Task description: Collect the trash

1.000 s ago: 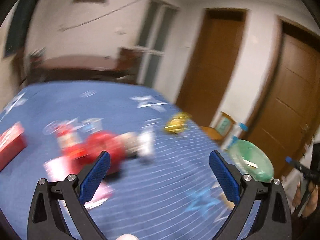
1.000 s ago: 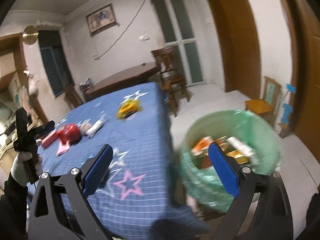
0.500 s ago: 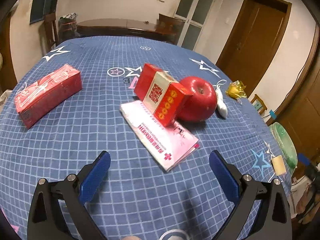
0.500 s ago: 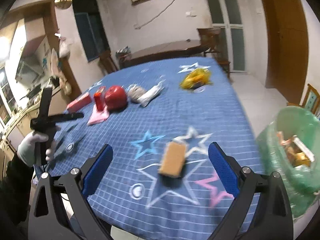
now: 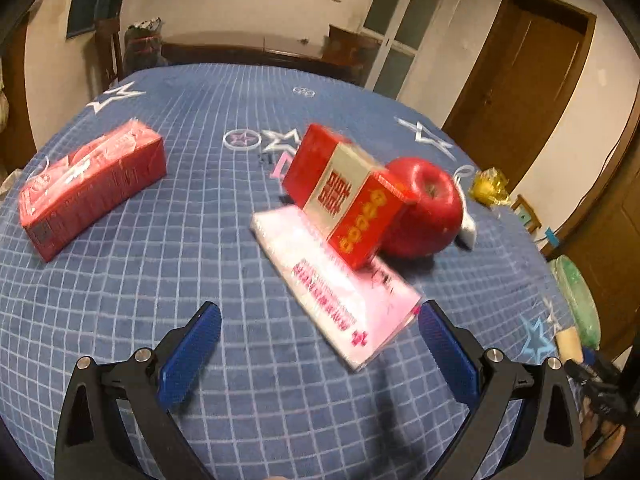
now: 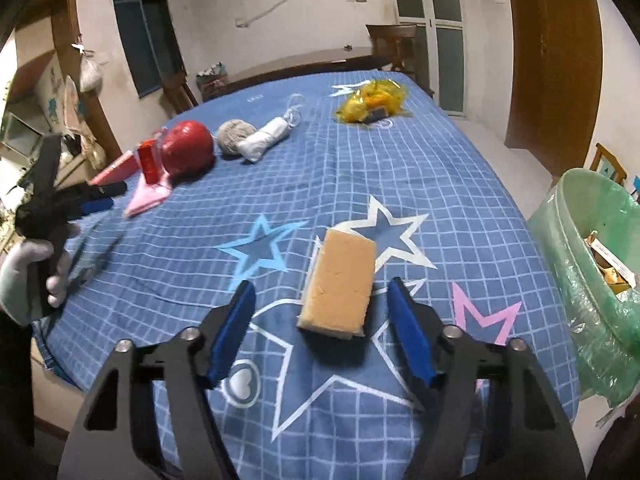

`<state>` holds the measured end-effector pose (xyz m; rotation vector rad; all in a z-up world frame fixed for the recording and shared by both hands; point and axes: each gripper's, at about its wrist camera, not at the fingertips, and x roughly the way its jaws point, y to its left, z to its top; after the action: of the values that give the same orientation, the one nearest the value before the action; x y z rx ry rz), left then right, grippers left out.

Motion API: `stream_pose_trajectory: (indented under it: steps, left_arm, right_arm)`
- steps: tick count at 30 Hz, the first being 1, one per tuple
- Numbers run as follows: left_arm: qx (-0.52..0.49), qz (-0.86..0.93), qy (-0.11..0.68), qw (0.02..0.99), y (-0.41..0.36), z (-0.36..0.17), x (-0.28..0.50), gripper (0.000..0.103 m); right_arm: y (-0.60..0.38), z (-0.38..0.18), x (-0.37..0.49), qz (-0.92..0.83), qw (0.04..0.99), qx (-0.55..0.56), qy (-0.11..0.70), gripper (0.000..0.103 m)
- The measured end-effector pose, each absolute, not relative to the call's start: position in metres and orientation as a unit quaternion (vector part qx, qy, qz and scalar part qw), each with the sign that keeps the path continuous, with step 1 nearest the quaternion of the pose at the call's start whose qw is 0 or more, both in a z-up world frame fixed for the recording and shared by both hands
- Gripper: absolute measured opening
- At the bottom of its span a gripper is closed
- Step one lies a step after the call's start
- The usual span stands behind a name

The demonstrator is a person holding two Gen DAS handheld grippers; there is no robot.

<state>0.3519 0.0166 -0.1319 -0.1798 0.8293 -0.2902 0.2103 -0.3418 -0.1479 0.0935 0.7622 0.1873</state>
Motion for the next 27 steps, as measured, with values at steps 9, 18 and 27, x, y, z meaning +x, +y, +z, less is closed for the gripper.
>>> stream_pose_trajectory:
  steps: [9, 18, 27]
  left_arm:
    - [-0.02, -0.139, 0.389, 0.91, -0.02, -0.124, 0.386, 0.098]
    - [-0.023, -0.077, 0.395, 0.915, -0.001, -0.131, 0.405, 0.098]
    - [-0.084, -0.072, 0.37, 0.922, 0.044, -0.121, 0.392, 0.098]
  right_arm:
    - [-0.339, -0.151, 0.218, 0.089, 0.922, 0.044, 0.374, 0.044]
    - [-0.342, -0.146, 0.213, 0.1, 0.926, 0.049, 0.361, 0.043]
    - [-0.36, -0.122, 0.201, 0.071, 0.946, 0.064, 0.31, 0.053]
